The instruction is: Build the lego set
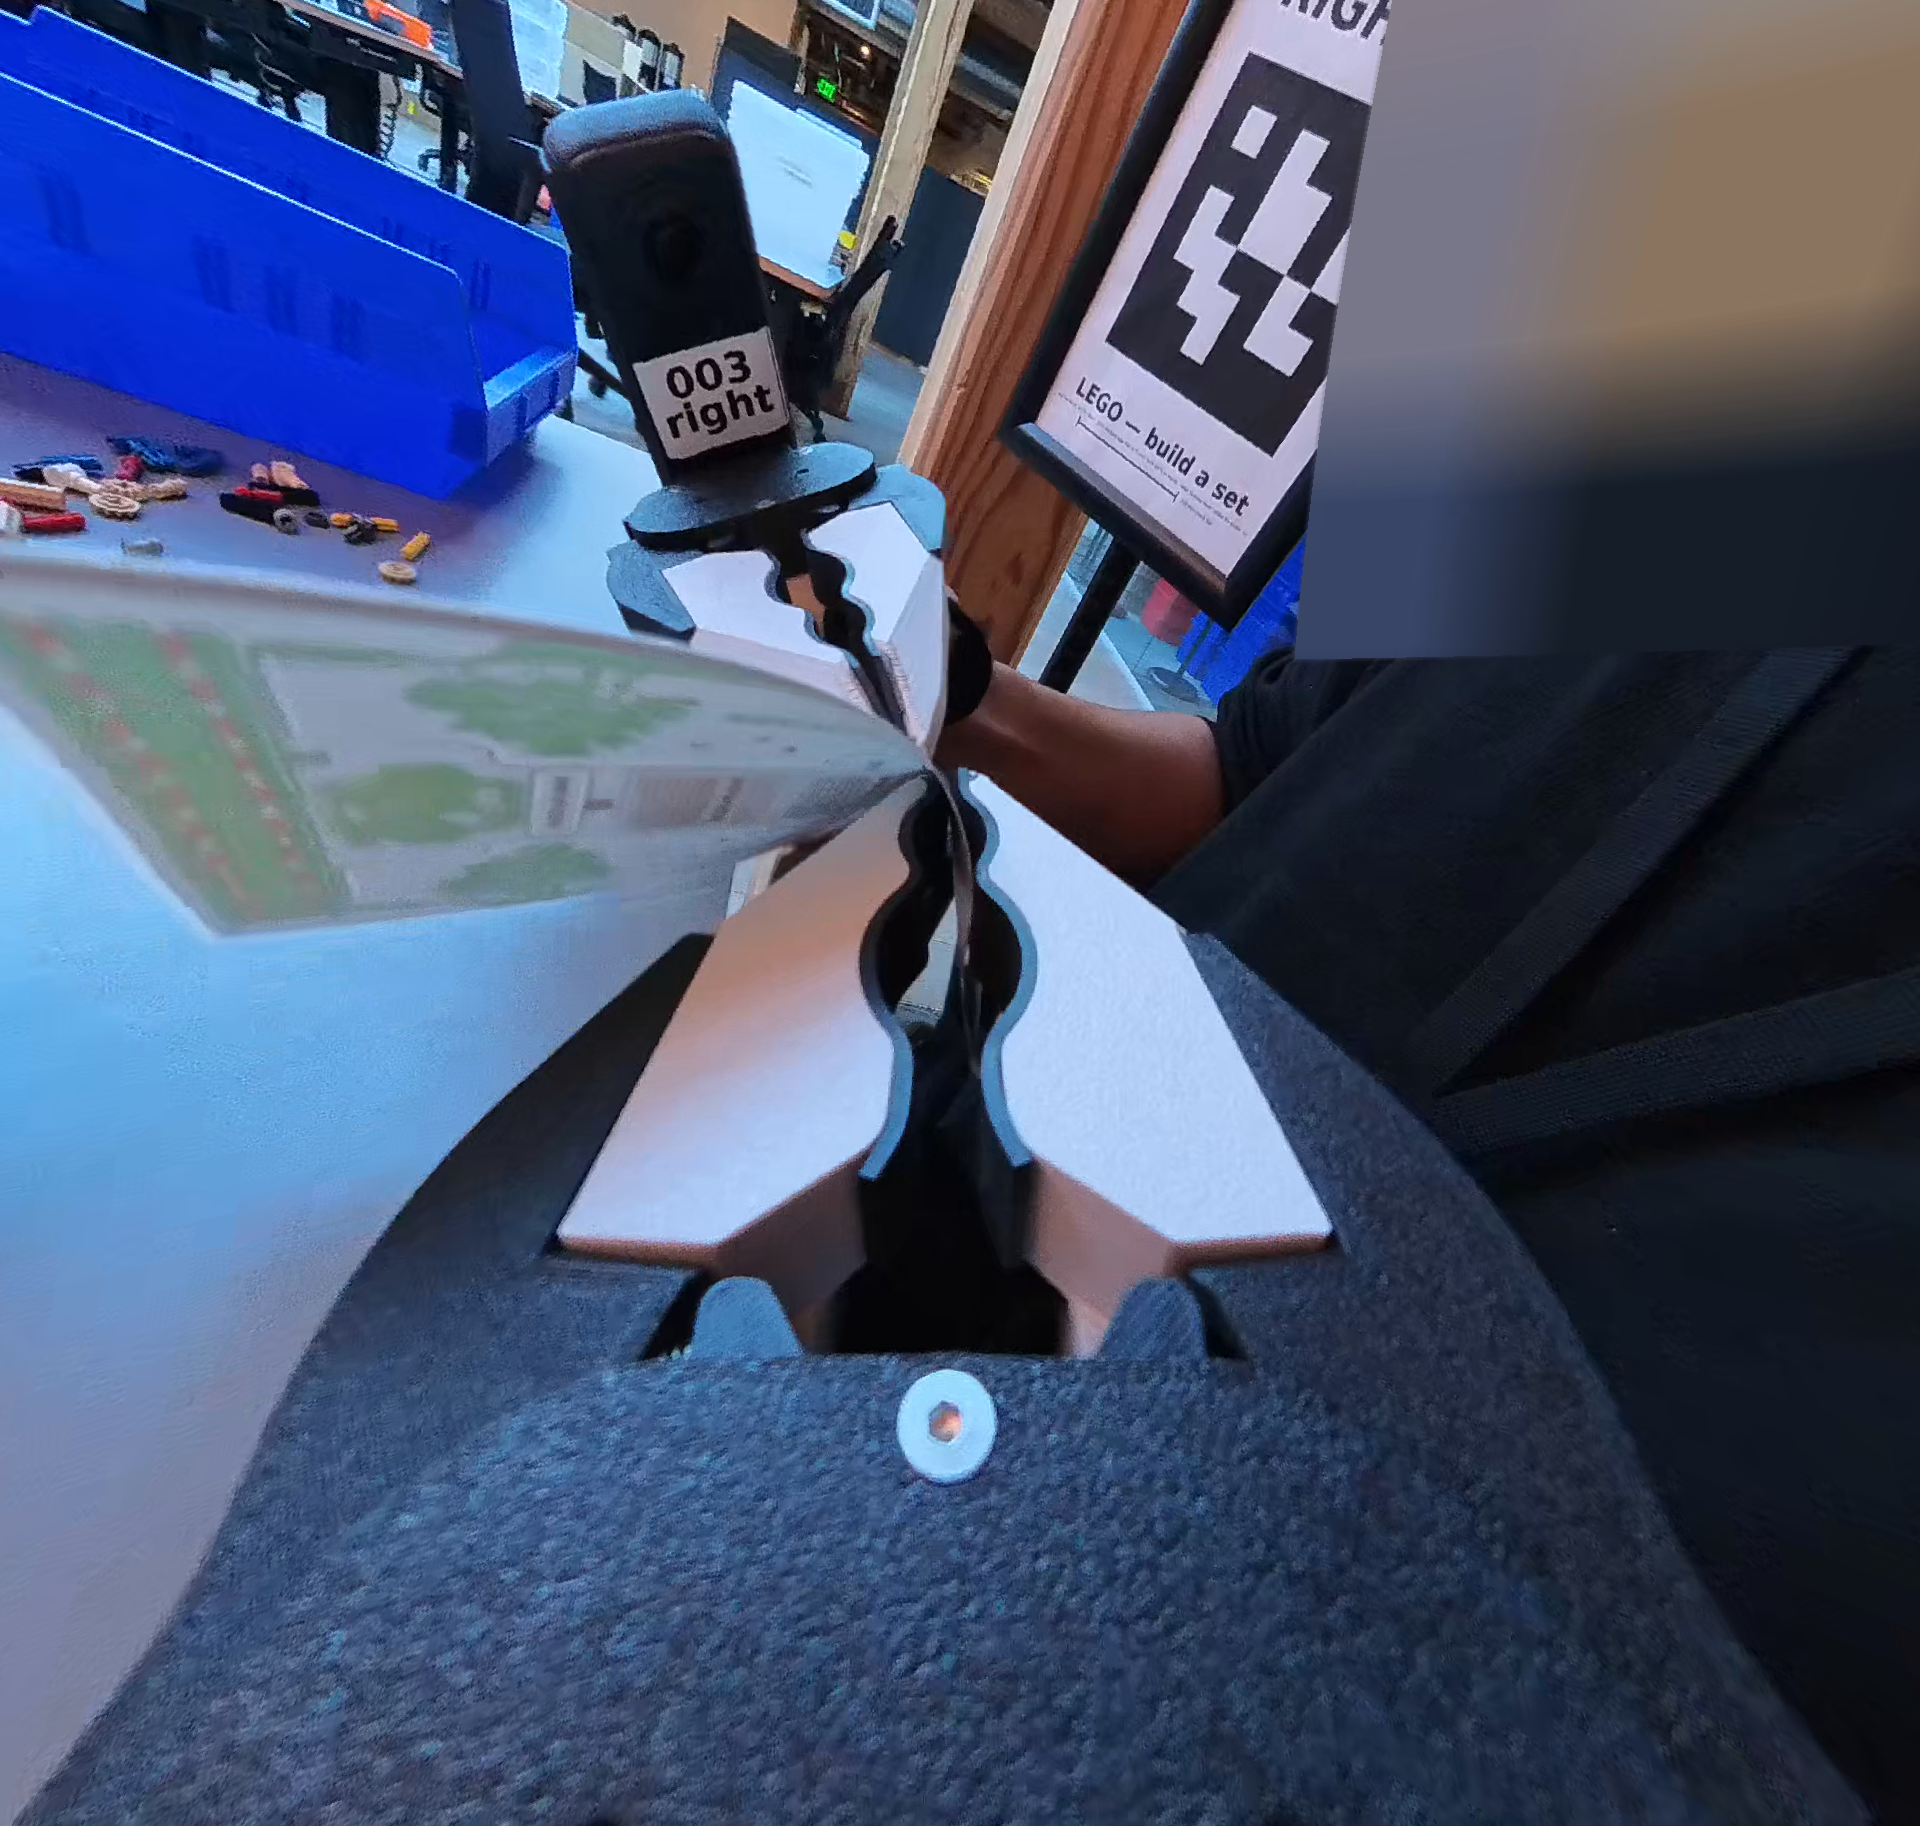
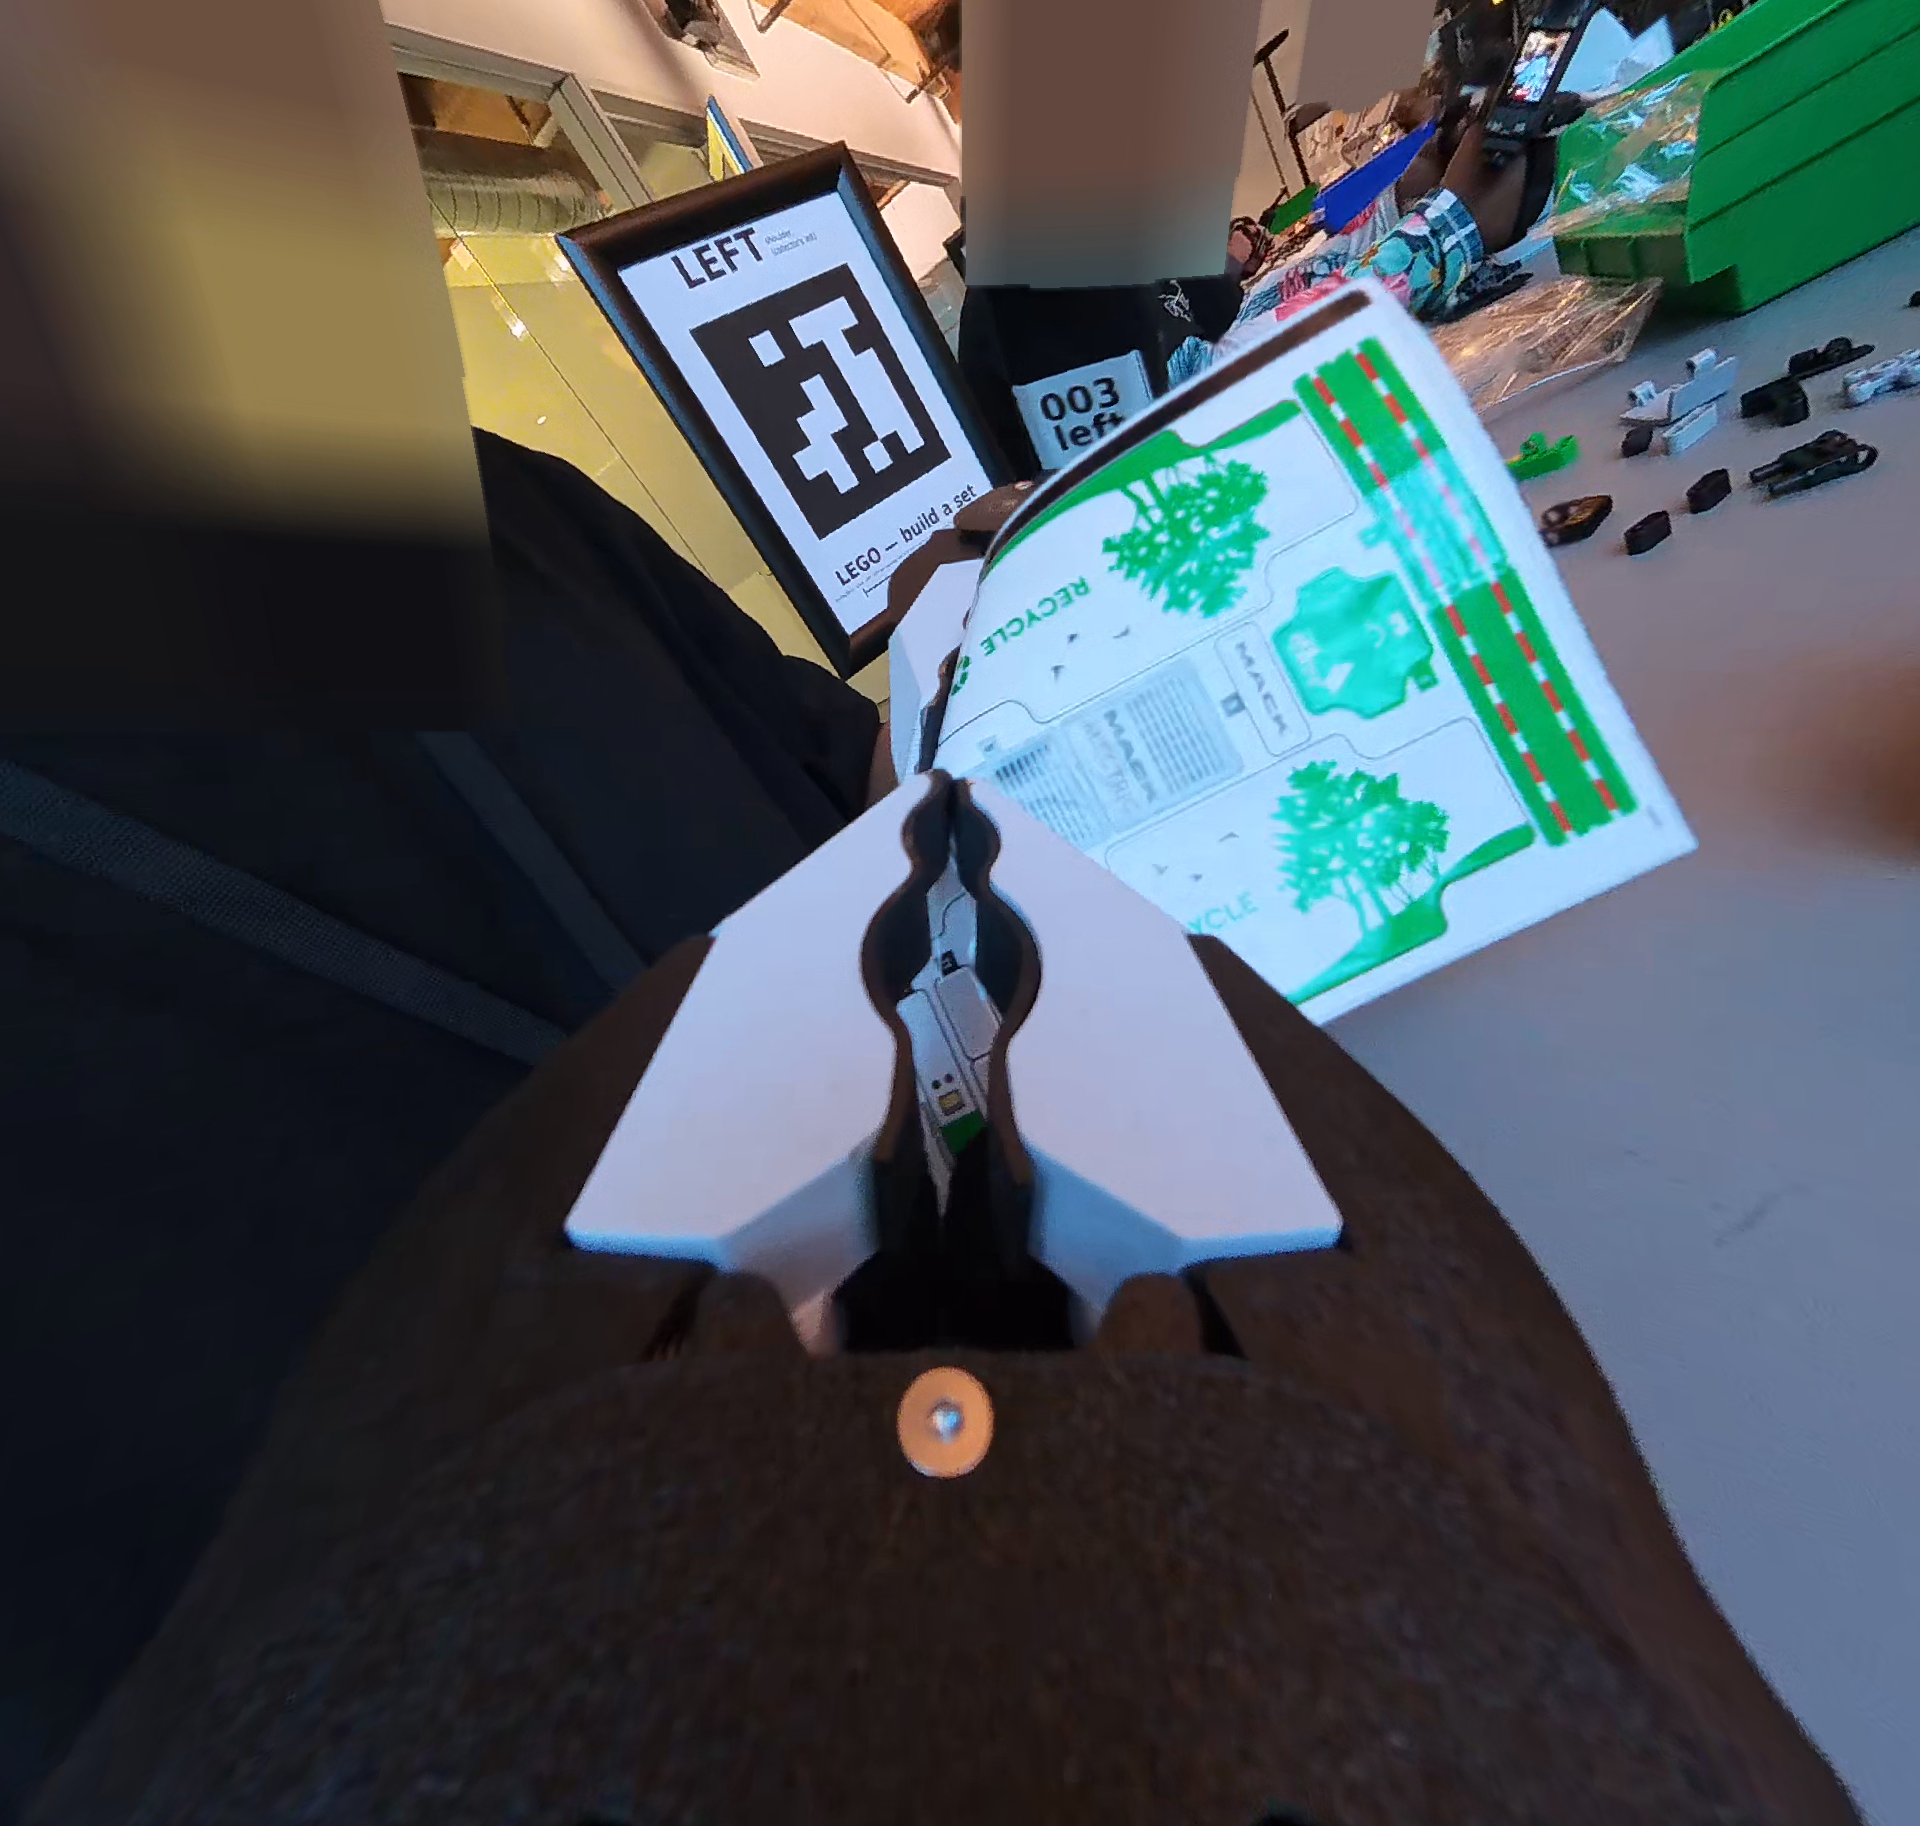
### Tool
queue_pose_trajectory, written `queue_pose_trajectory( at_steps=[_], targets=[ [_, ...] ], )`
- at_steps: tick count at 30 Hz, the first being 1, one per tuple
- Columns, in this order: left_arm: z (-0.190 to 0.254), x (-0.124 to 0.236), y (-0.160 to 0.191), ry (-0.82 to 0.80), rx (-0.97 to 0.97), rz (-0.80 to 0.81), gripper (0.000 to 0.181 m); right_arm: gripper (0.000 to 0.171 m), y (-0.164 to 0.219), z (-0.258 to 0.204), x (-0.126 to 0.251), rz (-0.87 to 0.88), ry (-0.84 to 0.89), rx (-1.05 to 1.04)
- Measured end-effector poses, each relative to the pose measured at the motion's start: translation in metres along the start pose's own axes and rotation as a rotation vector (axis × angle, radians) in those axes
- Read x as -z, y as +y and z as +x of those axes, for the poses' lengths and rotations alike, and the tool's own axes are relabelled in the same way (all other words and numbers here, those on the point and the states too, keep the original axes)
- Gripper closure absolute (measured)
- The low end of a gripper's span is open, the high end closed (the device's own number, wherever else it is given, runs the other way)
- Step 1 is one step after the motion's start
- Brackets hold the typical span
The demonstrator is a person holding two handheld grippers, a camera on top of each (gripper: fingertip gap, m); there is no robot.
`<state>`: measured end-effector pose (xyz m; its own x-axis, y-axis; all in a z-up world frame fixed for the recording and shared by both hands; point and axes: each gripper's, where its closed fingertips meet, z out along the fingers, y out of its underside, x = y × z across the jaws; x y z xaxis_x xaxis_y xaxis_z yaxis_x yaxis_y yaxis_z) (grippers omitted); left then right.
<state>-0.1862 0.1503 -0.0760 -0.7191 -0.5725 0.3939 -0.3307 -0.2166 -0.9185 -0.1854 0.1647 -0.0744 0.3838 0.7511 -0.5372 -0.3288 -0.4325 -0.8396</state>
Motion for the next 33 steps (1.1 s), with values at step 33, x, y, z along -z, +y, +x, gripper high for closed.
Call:
queue_pose_trajectory(
  at_steps=[33],
  targets=[
    [0.008, -0.003, 0.000, -0.007, -0.066, -0.004, 0.181, 0.164, 0.005, -0.010, -0.002, 0.003, -0.089, -0.047]
  ],
)
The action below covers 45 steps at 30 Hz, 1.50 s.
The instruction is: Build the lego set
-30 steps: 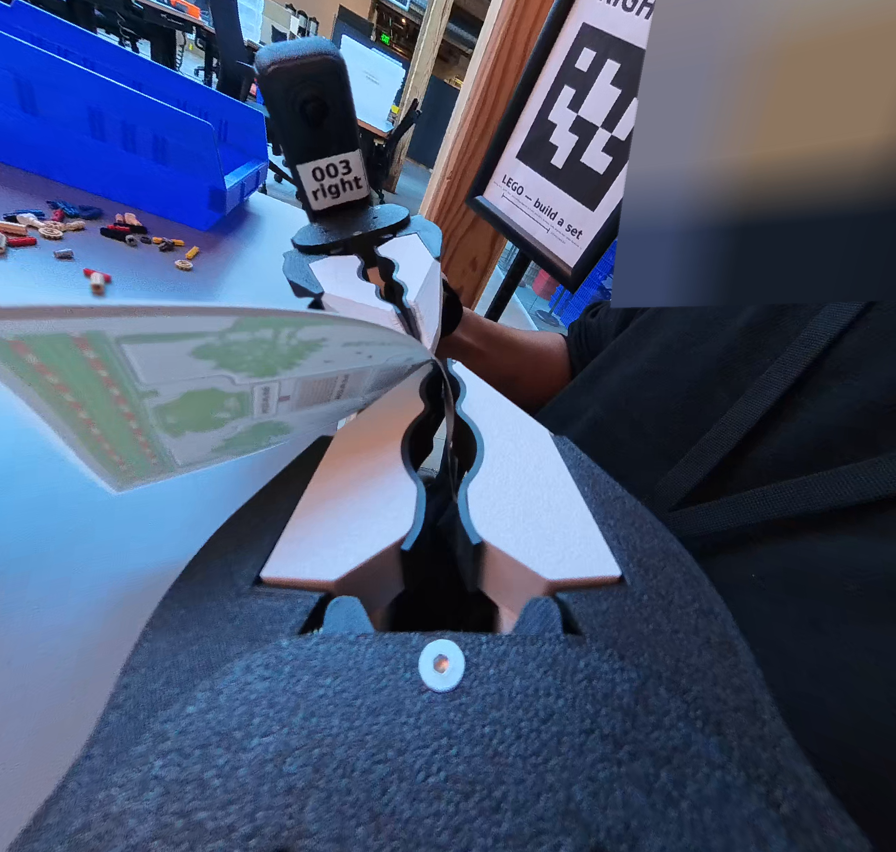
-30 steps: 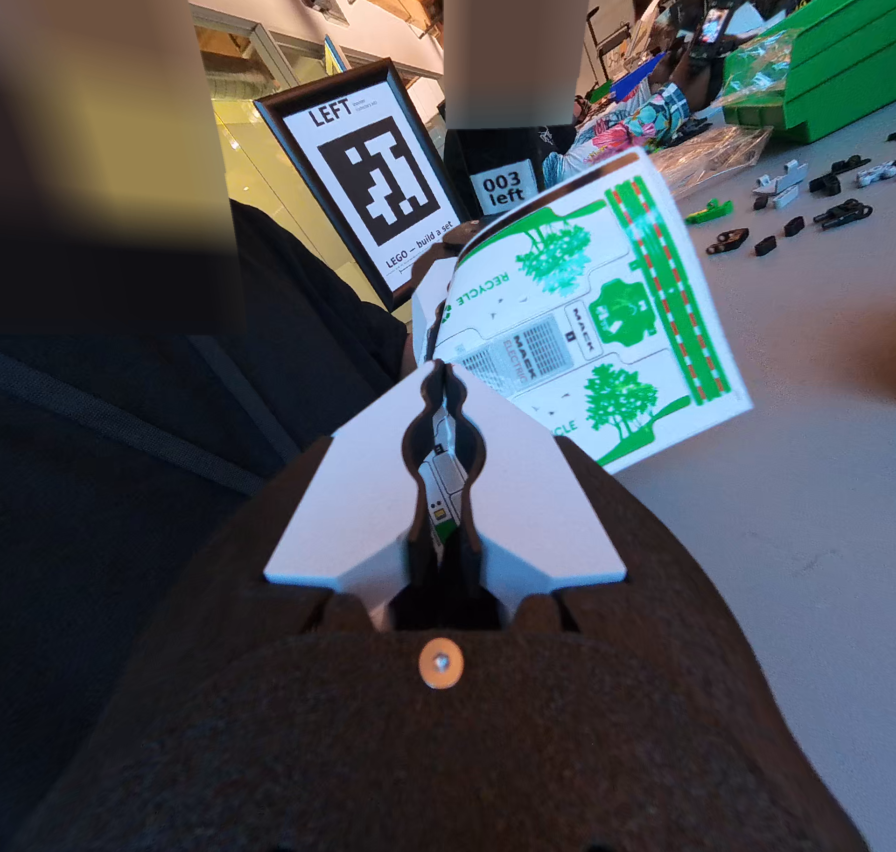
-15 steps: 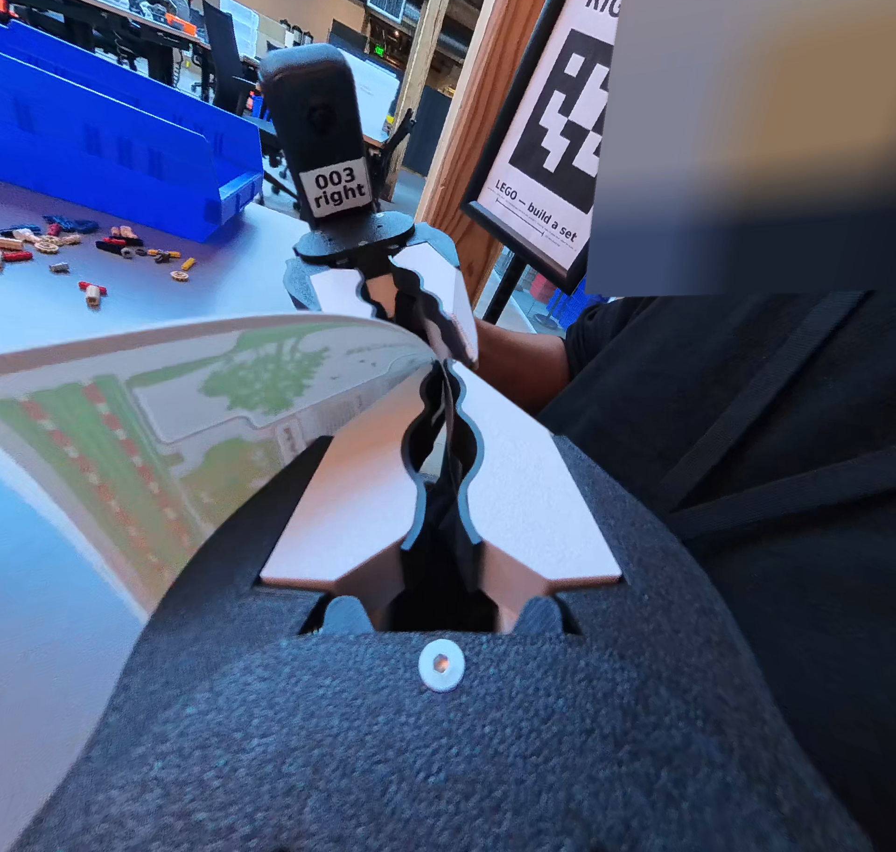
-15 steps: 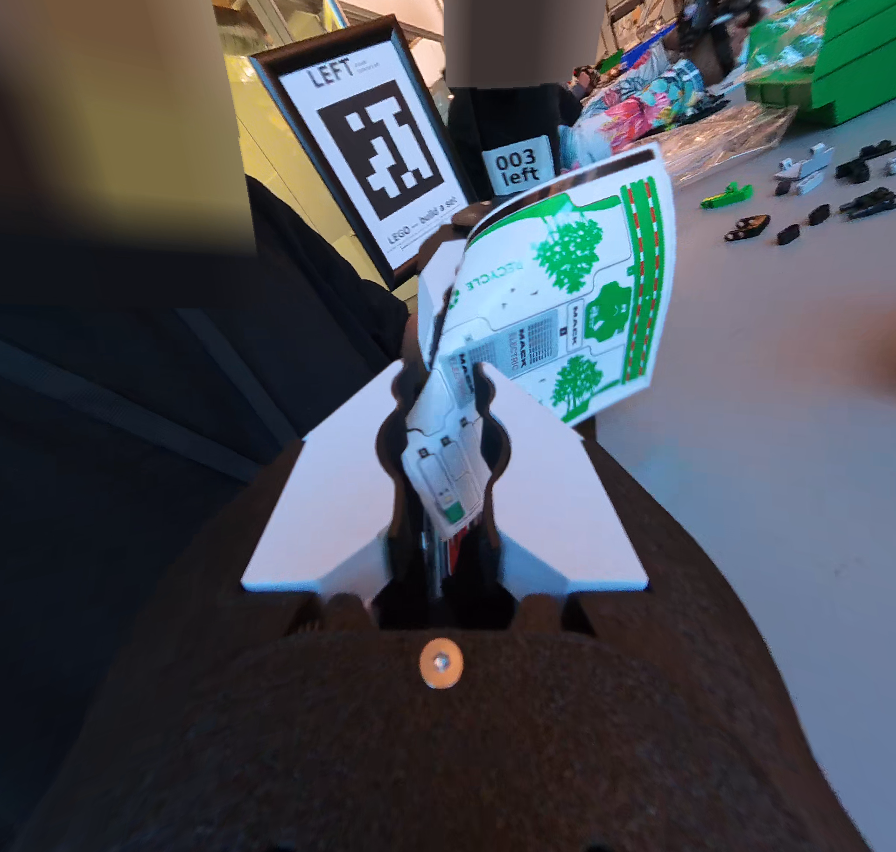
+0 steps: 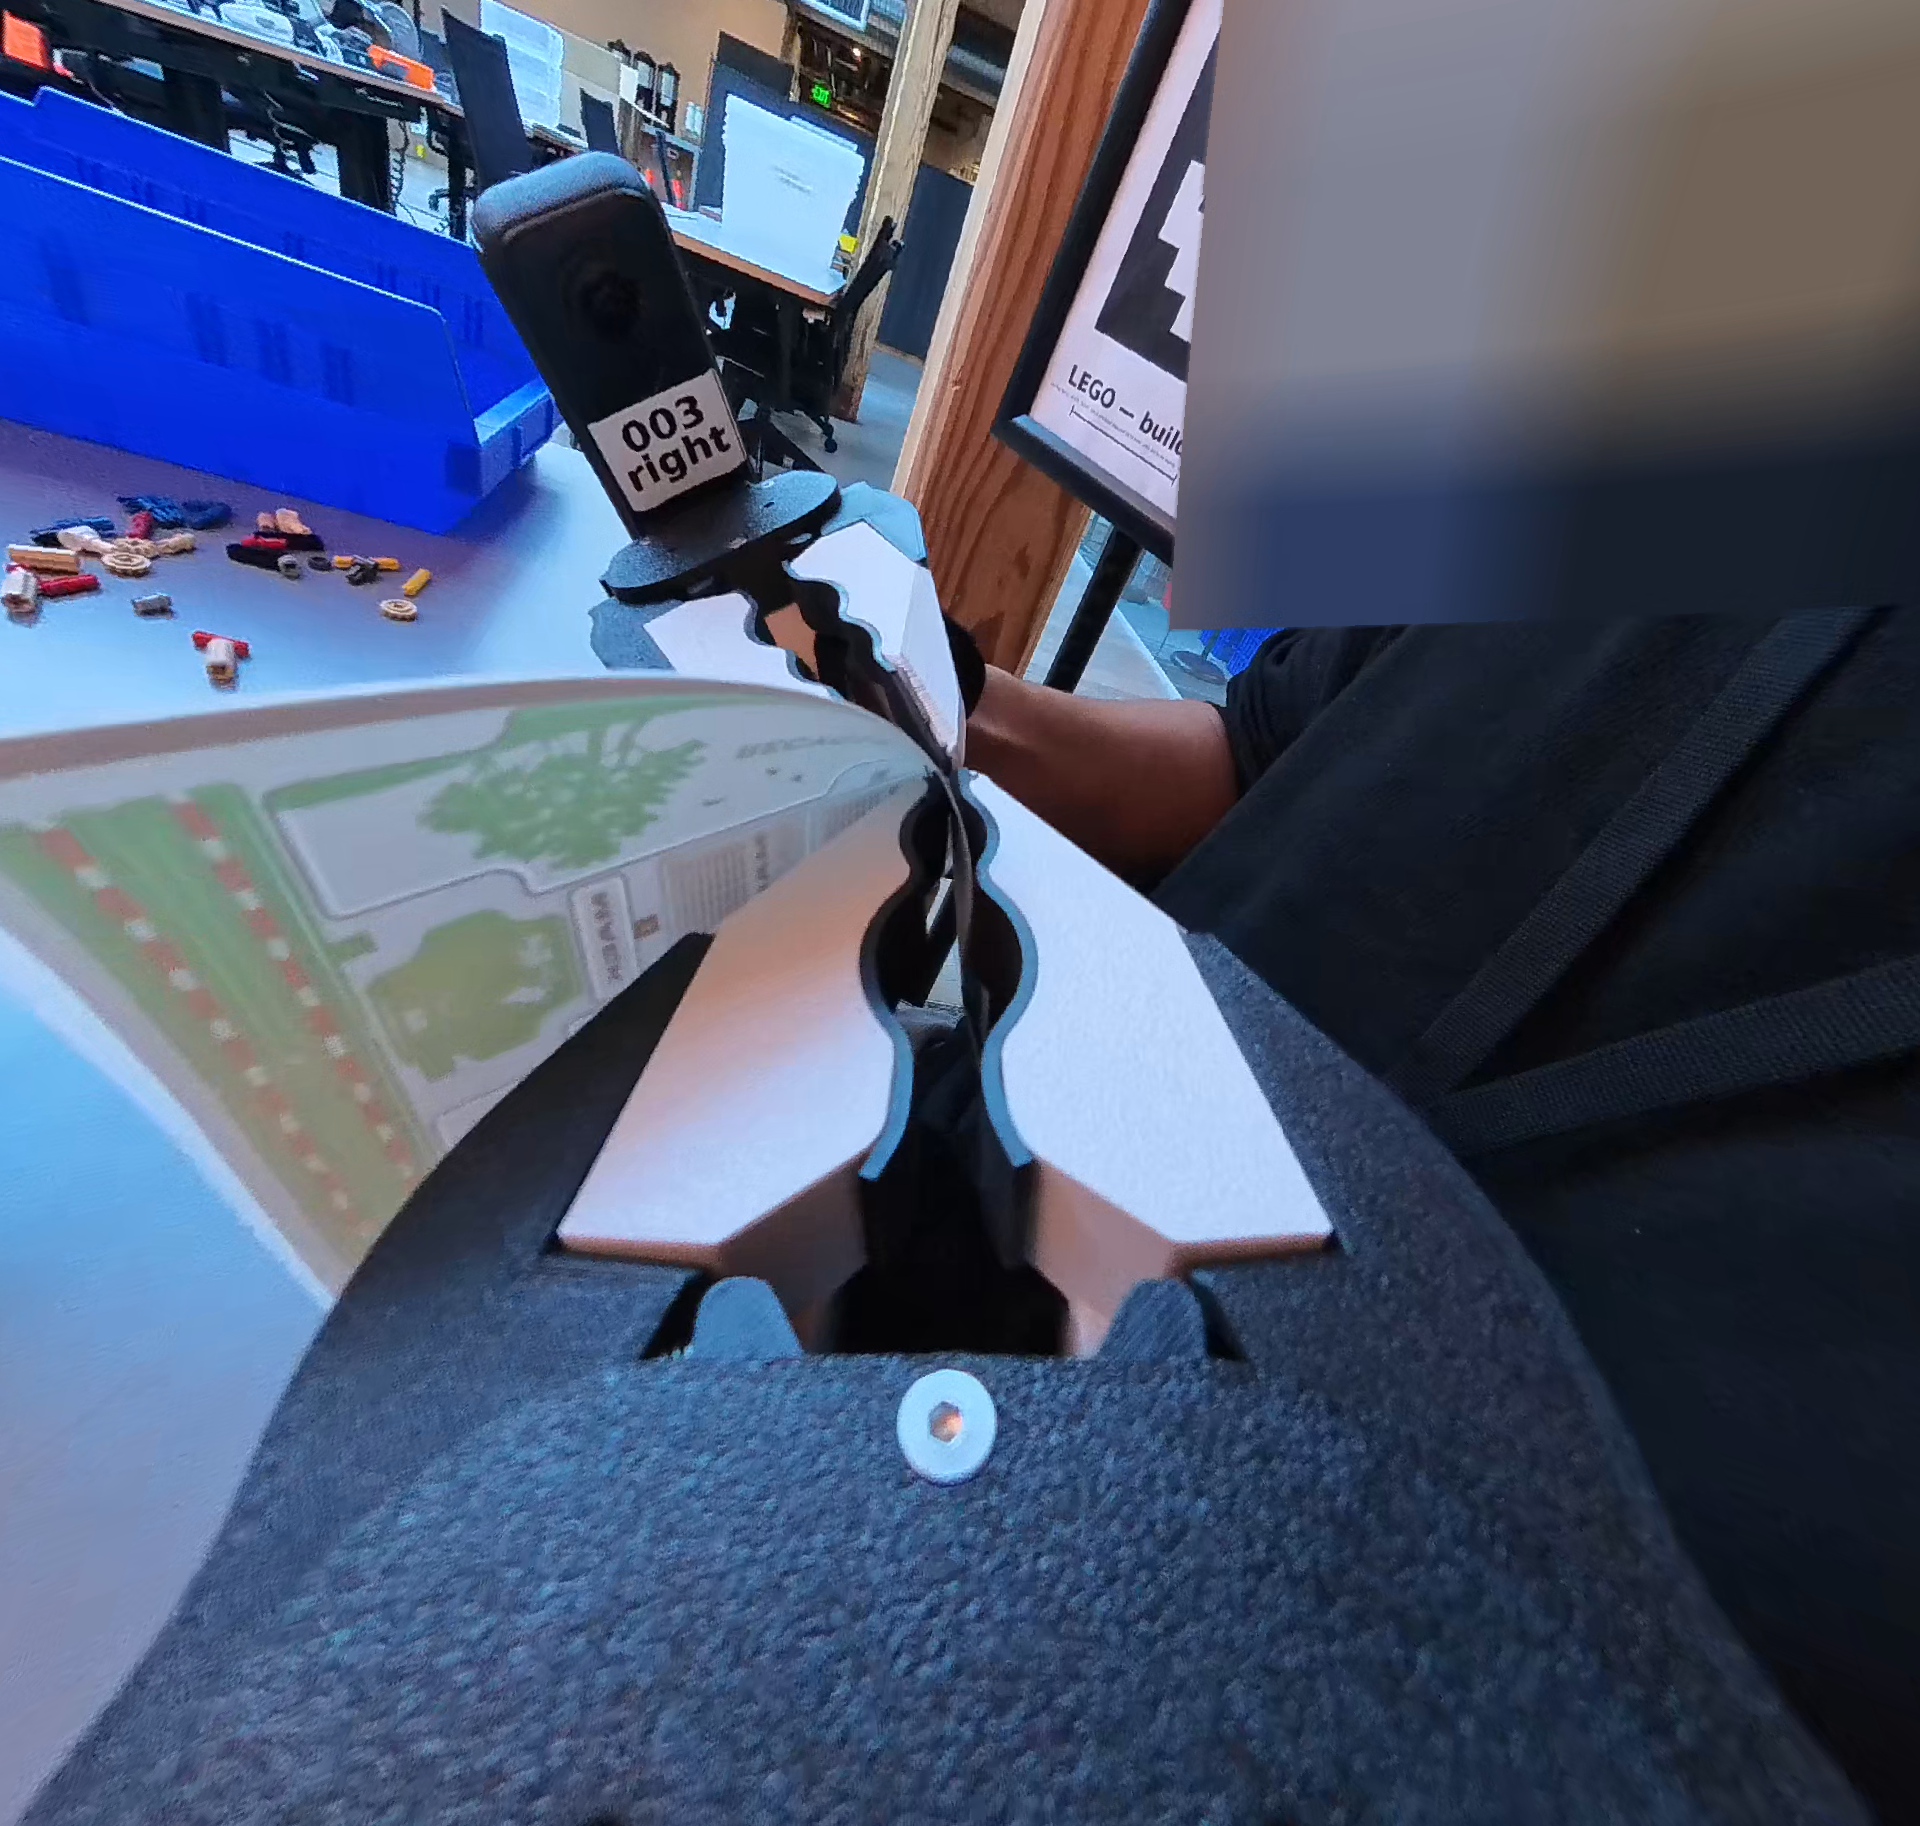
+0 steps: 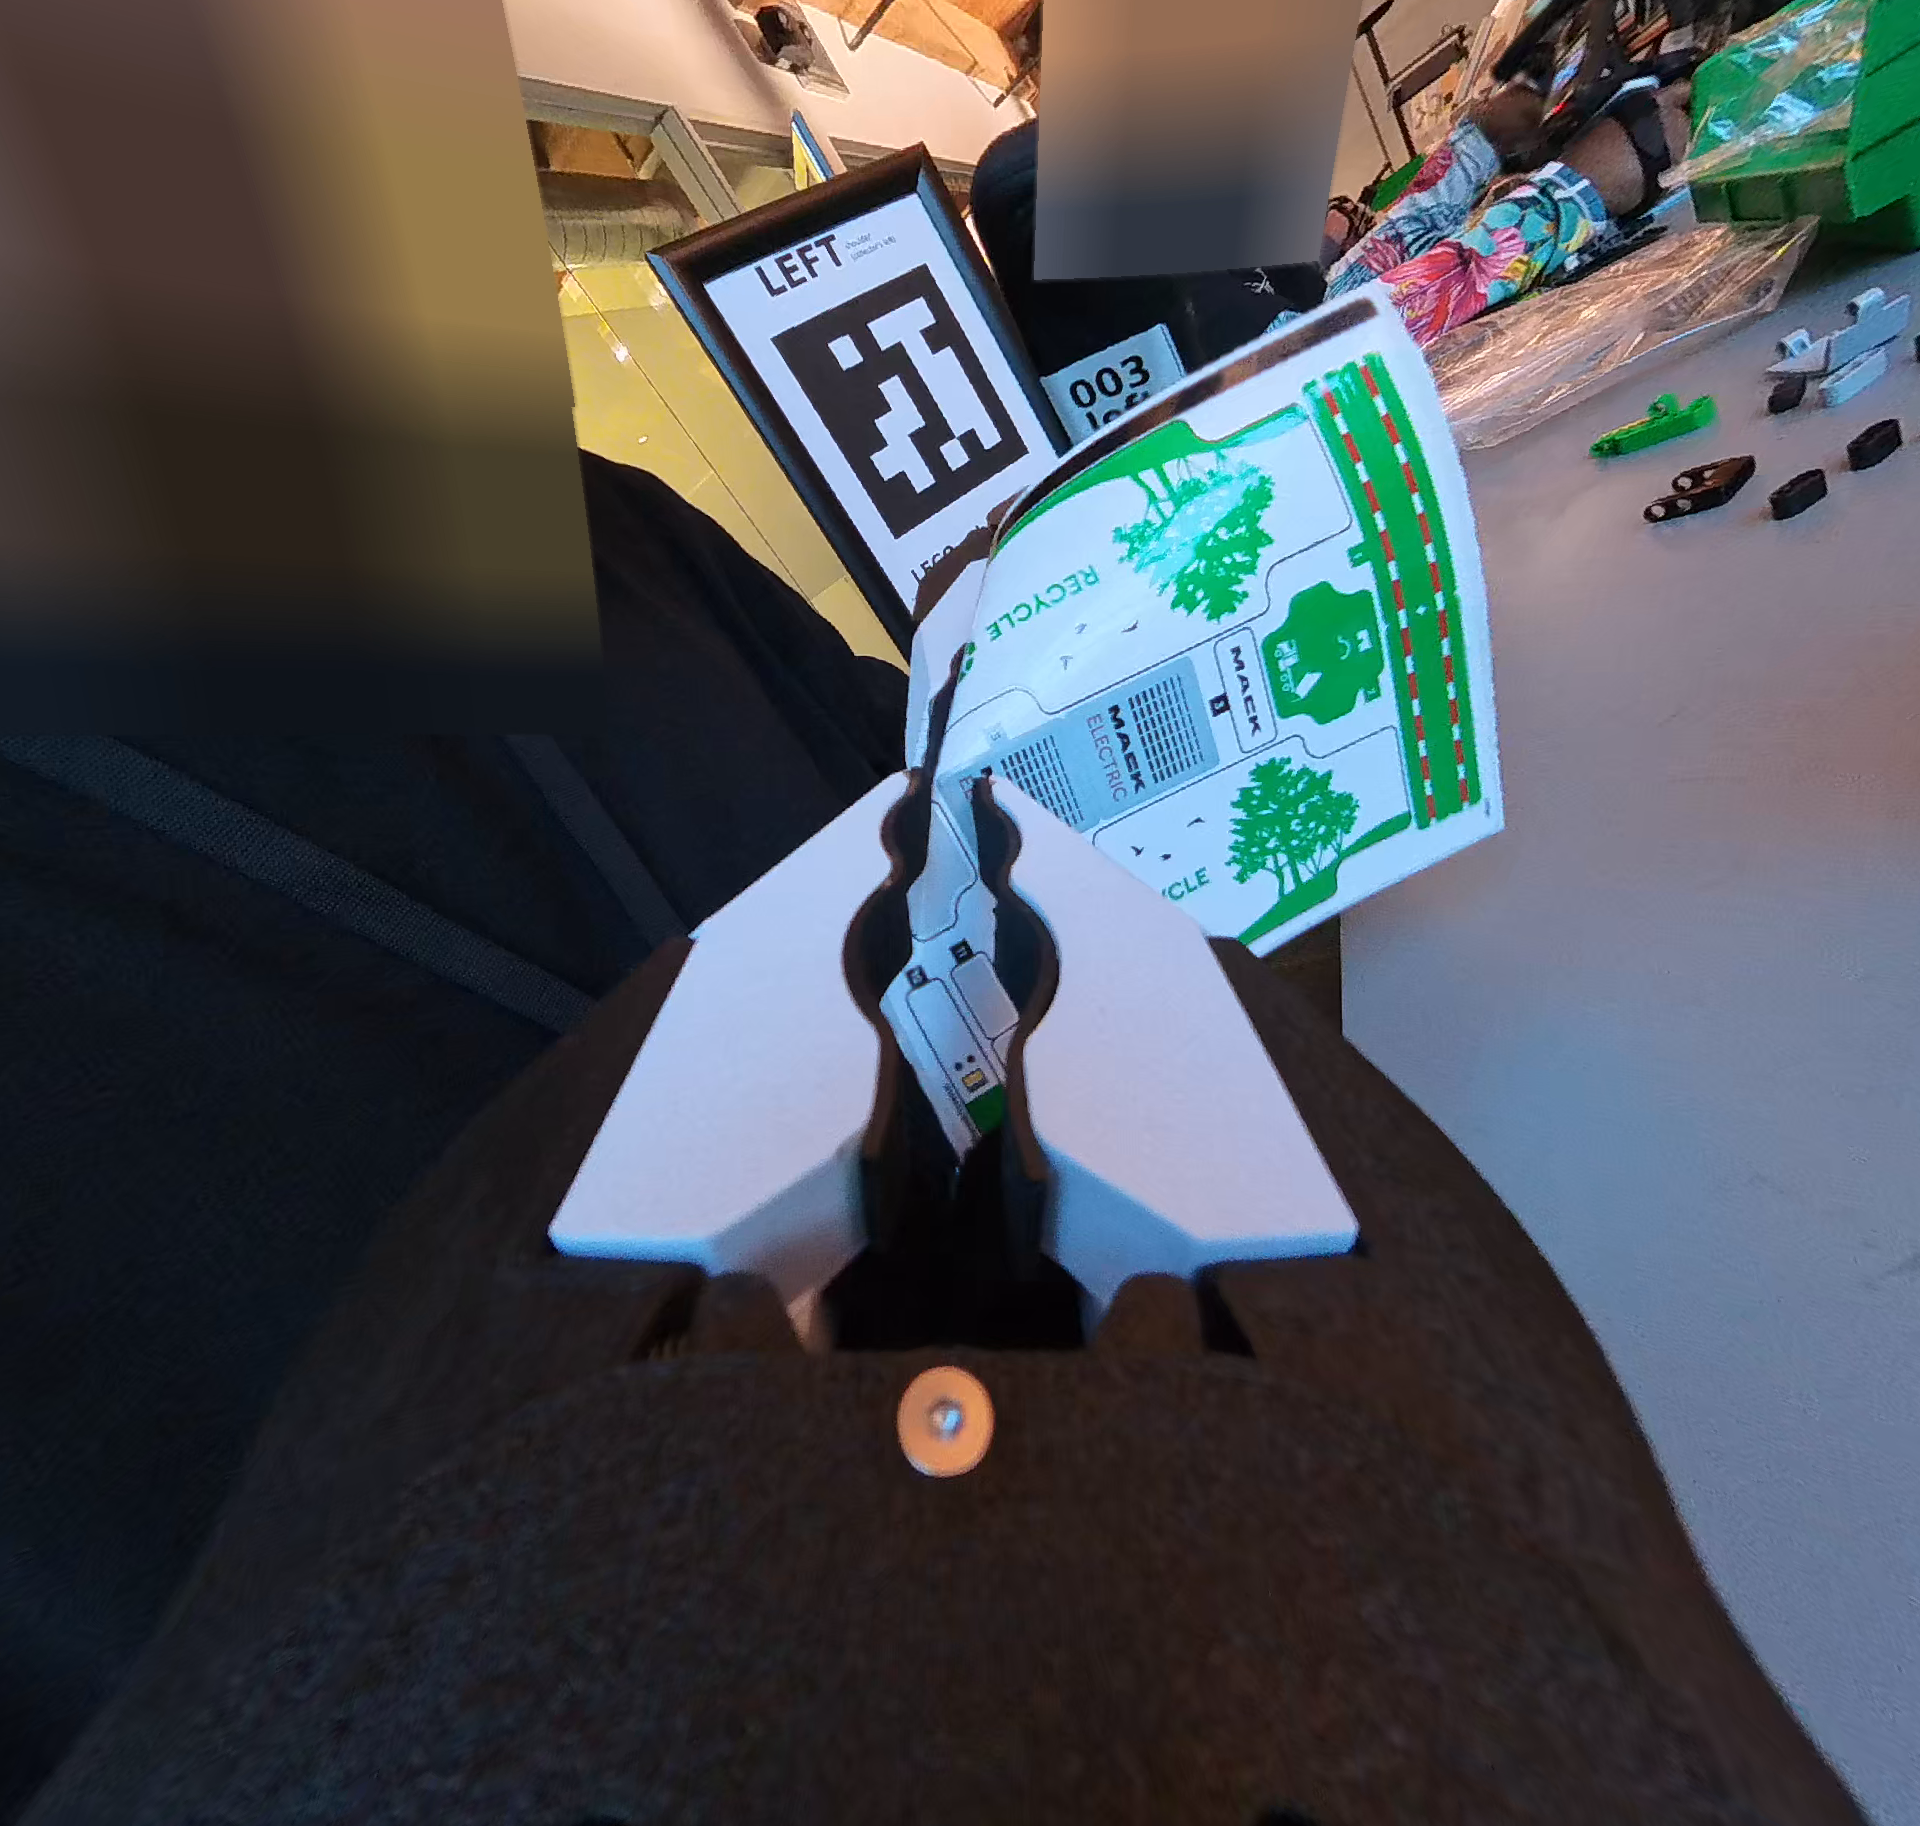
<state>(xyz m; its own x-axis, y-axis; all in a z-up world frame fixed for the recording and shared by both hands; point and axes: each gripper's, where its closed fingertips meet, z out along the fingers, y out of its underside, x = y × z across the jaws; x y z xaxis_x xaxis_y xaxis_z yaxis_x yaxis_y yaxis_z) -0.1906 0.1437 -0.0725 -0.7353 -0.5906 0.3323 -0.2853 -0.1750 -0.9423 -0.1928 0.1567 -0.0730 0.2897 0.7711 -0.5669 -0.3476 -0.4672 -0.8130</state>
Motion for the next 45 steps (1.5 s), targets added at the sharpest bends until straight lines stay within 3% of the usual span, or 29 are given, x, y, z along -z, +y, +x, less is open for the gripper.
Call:
queue_pose_trajectory(
  at_steps=[15, 28, 34, 45],
  targets=[
    [0.000, -0.001, 0.000, -0.012, -0.017, -0.012, 0.181, 0.171, -0.002, -0.002, 0.002, 0.020, -0.030, -0.024],
    [-0.004, 0.001, 0.002, -0.022, 0.007, -0.013, 0.181, 0.171, -0.008, 0.006, 0.009, 0.024, 0.058, 0.018],
    [-0.011, 0.003, 0.008, -0.026, 0.071, -0.032, 0.181, 0.171, -0.015, 0.016, 0.024, 0.006, 0.208, 0.098],
    [-0.034, 0.021, 0.022, -0.103, 0.272, -0.063, 0.181, 0.171, -0.047, 0.027, 0.077, 0.017, 0.642, 0.402]
  ],
)
